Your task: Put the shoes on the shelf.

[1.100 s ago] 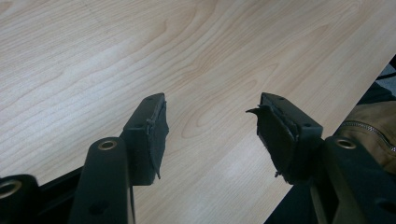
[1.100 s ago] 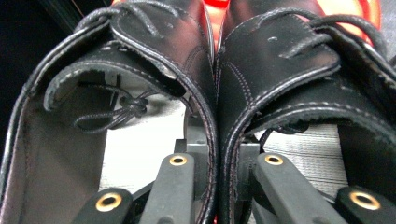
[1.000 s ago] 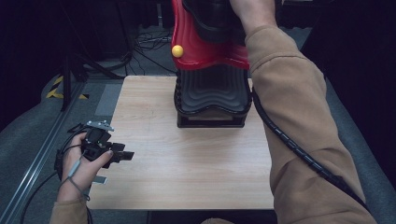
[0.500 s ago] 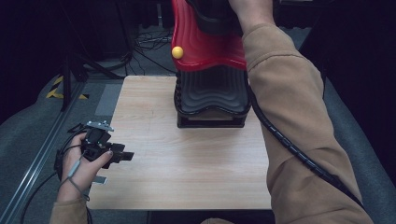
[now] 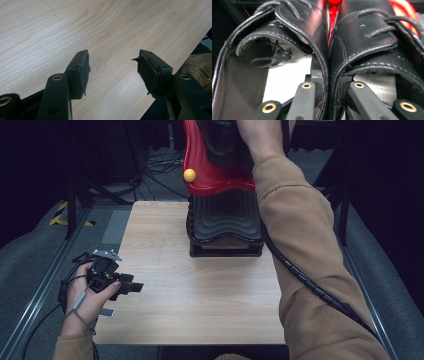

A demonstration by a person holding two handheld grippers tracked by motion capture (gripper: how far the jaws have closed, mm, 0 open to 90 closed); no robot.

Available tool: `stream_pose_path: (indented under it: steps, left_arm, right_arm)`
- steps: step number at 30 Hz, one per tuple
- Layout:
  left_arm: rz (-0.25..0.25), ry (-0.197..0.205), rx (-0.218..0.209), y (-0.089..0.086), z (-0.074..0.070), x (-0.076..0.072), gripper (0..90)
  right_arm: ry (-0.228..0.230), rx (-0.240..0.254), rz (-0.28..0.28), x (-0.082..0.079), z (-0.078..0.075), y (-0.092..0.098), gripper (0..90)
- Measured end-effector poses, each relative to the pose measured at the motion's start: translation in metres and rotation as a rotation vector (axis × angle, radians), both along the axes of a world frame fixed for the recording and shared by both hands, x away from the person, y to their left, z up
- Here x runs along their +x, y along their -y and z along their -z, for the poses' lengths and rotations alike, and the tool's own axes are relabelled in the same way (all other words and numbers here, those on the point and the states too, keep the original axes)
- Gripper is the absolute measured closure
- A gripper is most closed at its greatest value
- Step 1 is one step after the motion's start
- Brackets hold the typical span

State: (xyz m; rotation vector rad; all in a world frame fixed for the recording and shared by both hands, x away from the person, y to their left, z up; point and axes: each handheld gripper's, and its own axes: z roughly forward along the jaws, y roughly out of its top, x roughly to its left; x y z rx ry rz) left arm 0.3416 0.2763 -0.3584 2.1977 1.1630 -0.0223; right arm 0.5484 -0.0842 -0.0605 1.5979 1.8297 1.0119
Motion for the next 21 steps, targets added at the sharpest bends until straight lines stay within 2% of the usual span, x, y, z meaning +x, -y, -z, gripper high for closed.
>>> stream_pose_path:
  steps: [5,10,16,21]
  left_arm:
    - [0.001,0.007,-0.005,0.001,-0.002,-0.001,43.5]
    - [0.006,0.005,0.0,0.003,-0.001,0.001,43.5]
    - [0.014,-0.001,0.005,0.006,-0.002,0.001,43.5]
    - [0.012,-0.003,-0.003,0.004,-0.001,0.001,43.5]
  right_arm:
    - [-0.039,0.0,-0.002,0.002,0.014,0.002,80.9]
    - [-0.052,0.001,-0.007,0.003,0.023,0.003,80.5]
    - [-0.03,-0.023,-0.028,0.003,0.026,0.0,79.7]
    - [0.013,-0.039,-0.051,0.007,0.032,0.0,79.9]
